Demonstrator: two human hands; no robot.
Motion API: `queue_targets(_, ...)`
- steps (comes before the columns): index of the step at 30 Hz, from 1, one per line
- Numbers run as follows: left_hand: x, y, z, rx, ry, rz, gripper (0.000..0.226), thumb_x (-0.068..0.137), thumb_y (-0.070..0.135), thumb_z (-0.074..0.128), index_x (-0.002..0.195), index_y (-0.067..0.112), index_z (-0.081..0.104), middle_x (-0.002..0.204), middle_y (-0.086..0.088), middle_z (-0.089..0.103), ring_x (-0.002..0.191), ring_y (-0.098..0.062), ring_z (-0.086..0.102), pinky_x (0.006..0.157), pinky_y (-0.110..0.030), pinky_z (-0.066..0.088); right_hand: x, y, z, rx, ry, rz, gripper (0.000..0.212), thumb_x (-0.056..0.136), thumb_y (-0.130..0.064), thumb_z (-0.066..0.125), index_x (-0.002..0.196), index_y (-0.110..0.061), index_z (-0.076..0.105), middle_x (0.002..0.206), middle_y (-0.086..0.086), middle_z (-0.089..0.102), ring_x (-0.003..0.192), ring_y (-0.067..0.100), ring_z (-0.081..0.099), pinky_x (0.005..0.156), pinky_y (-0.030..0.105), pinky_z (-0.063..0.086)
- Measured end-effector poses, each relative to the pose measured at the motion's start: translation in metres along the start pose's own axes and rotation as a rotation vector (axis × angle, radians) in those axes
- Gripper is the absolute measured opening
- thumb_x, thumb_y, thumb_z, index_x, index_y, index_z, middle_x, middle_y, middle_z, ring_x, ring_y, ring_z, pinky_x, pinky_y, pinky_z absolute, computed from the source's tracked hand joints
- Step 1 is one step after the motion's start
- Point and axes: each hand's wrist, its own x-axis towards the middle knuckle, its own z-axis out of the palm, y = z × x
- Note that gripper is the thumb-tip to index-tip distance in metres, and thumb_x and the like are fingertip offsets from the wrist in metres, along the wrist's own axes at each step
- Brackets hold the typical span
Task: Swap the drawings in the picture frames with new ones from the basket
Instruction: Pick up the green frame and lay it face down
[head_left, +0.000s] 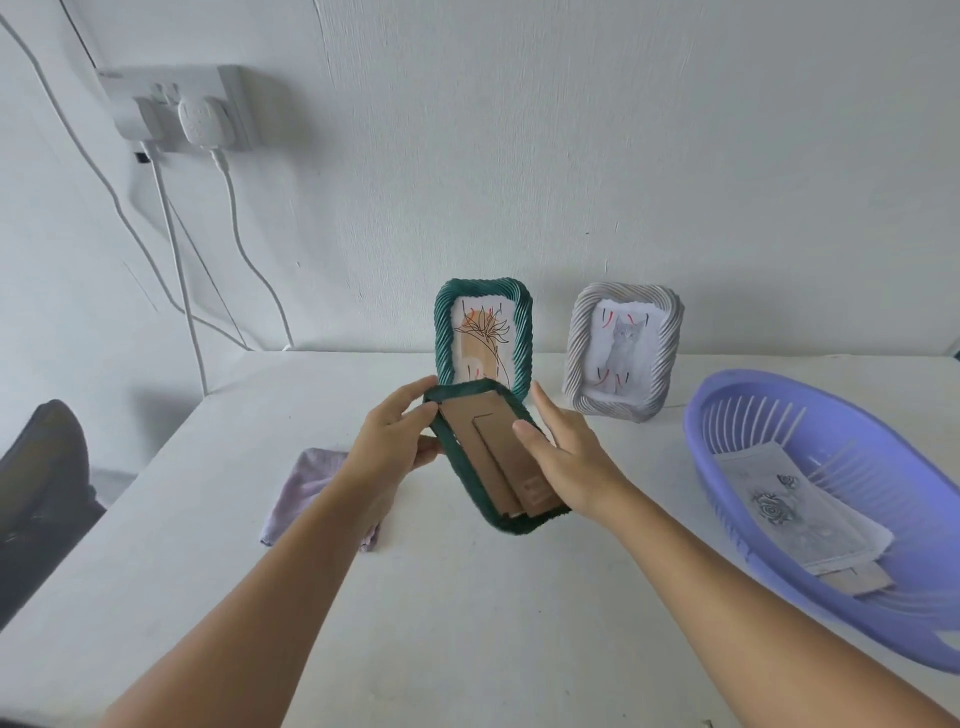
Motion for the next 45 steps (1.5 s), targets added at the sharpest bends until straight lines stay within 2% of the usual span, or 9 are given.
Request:
queue_targets(4,0.007,-0.013,-0.006,-0.005,-0.112,-0.079,0.031,0.107,0.015,0.051,0.13,0.03,0.065,0.102,-0.006,0.073,0.079,-0.026,0.053,0.08,-0.035,0.051,0.001,0.008,0.001,0.049,-0.144,0.114,0.077,0.097,-0.063,0.051,0.16,-0.047,0.011,0.162,-0.01,0.034,0.144,0.018,0.04,0.117,0.045,0.038)
queue_targets(10,0.02,-0.032,0.002,0.371,0.082,0.048,0.024,0.096,0.022,0.069,0.119,0.014,0.069,0.09,0.002,0.078,0.08,-0.018,0.075,0.08,-0.038,0.063,-0.01,0.025,0.012,-0.198,0.001,0.133,0.077,0.092,-0.073,0.049,0.157,-0.042,0.023,0.147,-0.001,0.052,0.135,0.027,0.048,0.109,0.047,0.039)
queue_targets(14,0.022,-0.045,0.005,0.743,0.095,0.157,0.025,0.094,0.03,0.07,0.119,0.023,0.073,0.092,0.015,0.069,0.092,-0.013,0.068,0.082,-0.028,0.048,-0.013,0.024,0.019,-0.491,0.084,0.122,0.079,0.093,-0.075,0.039,0.158,-0.037,0.017,0.134,0.003,0.054,0.124,0.032,0.048,0.103,0.046,0.037)
queue_targets(18,0.028,-0.057,0.004,0.923,0.036,0.119,0.039,0.095,0.037,0.068,0.129,0.02,0.069,0.119,0.001,0.069,0.107,-0.018,0.064,0.089,-0.031,0.047,-0.016,0.03,0.021,-0.658,0.072,0.149,0.081,0.091,-0.079,0.033,0.157,-0.033,0.02,0.134,0.006,0.042,0.126,0.033,0.038,0.106,0.049,0.029)
queue_targets(24,0.031,-0.065,0.004,0.925,0.083,0.087,0.042,0.094,0.048,0.065,0.131,0.029,0.068,0.124,-0.003,0.059,0.095,-0.013,0.055,0.082,-0.028,0.039,-0.013,0.034,0.018,-0.548,0.123,0.176,0.067,0.092,-0.076,0.037,0.148,-0.039,0.039,0.125,0.002,0.041,0.124,0.029,0.039,0.108,0.045,0.029)
queue_targets(29,0.032,-0.066,0.012,0.886,0.19,0.1,0.037,0.09,0.053,0.068,0.12,0.032,0.074,0.116,-0.001,0.057,0.088,-0.013,0.054,0.078,-0.028,0.04,0.008,0.027,0.01,-0.437,0.24,0.225,0.038,0.094,-0.064,0.052,0.118,-0.037,0.062,0.115,0.0,0.053,0.113,0.026,0.053,0.1,0.042,0.041)
queue_targets(36,0.036,-0.07,0.017,0.805,0.248,0.103,0.027,0.088,0.045,0.071,0.111,0.032,0.078,0.119,-0.001,0.064,0.091,-0.014,0.06,0.076,-0.028,0.044,0.021,0.027,0.02,-0.408,0.368,0.254,0.028,0.091,-0.058,0.062,0.094,-0.03,0.06,0.099,-0.007,0.062,0.098,0.022,0.06,0.093,0.041,0.041)
queue_targets(39,0.037,-0.069,0.014,0.783,0.217,0.092,0.026,0.09,0.036,0.068,0.113,0.03,0.078,0.123,0.0,0.068,0.099,-0.017,0.067,0.087,-0.034,0.055,0.023,0.029,0.02,-0.375,0.382,0.263,0.024,0.092,-0.054,0.063,0.09,-0.03,0.06,0.097,-0.008,0.062,0.098,0.022,0.06,0.093,0.041,0.037)
queue_targets(45,0.04,-0.072,0.005,0.773,0.164,0.098,0.025,0.097,0.027,0.064,0.119,0.028,0.076,0.126,0.0,0.069,0.112,-0.017,0.065,0.1,-0.041,0.053,0.026,0.035,0.018,-0.353,0.359,0.258,0.021,0.092,-0.051,0.061,0.086,-0.031,0.06,0.093,-0.012,0.061,0.094,0.019,0.058,0.09,0.04,0.035)
